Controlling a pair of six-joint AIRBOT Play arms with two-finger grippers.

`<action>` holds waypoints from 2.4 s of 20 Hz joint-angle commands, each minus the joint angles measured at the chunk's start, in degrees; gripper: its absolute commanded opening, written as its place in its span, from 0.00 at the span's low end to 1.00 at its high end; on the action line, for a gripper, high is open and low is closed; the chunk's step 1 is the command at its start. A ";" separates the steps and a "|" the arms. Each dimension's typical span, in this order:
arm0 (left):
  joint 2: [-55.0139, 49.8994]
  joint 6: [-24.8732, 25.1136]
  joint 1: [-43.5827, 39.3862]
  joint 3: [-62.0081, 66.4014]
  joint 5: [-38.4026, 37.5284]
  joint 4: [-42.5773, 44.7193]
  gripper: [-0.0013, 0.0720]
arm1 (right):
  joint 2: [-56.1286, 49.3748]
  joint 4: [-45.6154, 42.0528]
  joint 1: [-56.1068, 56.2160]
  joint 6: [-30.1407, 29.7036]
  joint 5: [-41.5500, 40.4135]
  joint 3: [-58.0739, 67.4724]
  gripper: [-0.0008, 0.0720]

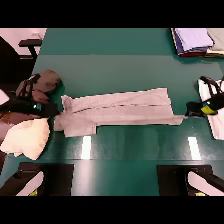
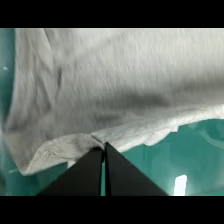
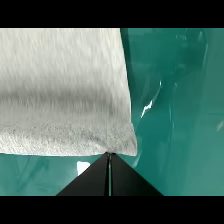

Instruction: Fold the shirts.

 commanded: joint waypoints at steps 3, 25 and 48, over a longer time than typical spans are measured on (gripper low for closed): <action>-15.34 3.89 0.00 9.09 10.51 1.25 0.05 | -17.66 -0.04 4.57 0.11 -2.58 15.58 0.02; -23.32 3.80 -3.41 19.19 9.01 -7.41 0.05 | -29.24 26.16 -10.45 -11.06 -5.01 12.35 0.73; -54.40 -1.62 -33.35 41.77 17.46 -11.41 0.05 | -18.51 37.42 10.56 -7.45 -0.07 38.82 0.02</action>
